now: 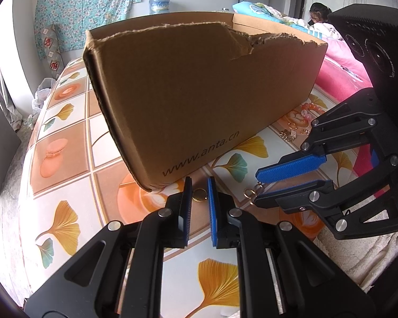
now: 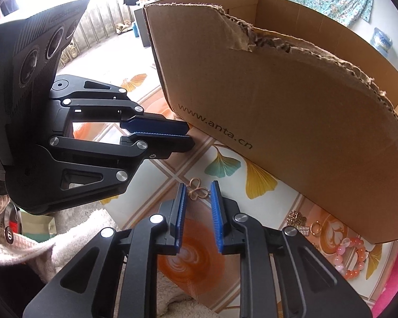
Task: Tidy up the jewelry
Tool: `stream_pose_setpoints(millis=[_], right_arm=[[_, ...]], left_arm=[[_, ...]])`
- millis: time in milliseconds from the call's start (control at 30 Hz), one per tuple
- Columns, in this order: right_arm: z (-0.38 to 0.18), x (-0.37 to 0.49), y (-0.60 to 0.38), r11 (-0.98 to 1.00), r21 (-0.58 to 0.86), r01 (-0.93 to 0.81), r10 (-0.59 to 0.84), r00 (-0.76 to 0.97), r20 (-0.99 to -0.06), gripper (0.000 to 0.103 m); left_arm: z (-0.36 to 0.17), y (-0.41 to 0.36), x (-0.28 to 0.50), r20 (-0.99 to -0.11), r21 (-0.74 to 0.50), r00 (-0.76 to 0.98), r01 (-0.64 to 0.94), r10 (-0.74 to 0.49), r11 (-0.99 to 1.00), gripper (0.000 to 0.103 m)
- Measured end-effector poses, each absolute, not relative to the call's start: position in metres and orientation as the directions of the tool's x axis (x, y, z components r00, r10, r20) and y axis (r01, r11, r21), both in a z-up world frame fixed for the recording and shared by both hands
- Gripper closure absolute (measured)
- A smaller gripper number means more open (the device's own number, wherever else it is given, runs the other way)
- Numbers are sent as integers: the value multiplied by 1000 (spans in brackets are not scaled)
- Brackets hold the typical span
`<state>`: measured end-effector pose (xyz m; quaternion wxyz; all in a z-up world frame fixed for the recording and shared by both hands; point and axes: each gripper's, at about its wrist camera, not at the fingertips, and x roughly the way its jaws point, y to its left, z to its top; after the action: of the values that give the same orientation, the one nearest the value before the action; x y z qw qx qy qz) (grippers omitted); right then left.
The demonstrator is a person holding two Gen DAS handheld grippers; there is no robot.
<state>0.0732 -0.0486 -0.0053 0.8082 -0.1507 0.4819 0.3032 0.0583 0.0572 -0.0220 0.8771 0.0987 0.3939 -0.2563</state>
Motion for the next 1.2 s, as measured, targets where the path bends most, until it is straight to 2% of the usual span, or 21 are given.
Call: stream_pose_setpoints(millis=[600,667,1200], right_arm=[[14,88,-67,792,120,-599,381,330,-864,87],[19,88,-69,793,118,-598,382,338,-860,93],[41,71,-101,833,122,-540,385,407,-828,93]], left_arm=[[-22,56,58,-743,-25,560,526,-368,850,92],[-22,56,58,-742,-24,560,526,-368,850,92],[-19,55,47,-746,-18,551,543,-373,840,92]])
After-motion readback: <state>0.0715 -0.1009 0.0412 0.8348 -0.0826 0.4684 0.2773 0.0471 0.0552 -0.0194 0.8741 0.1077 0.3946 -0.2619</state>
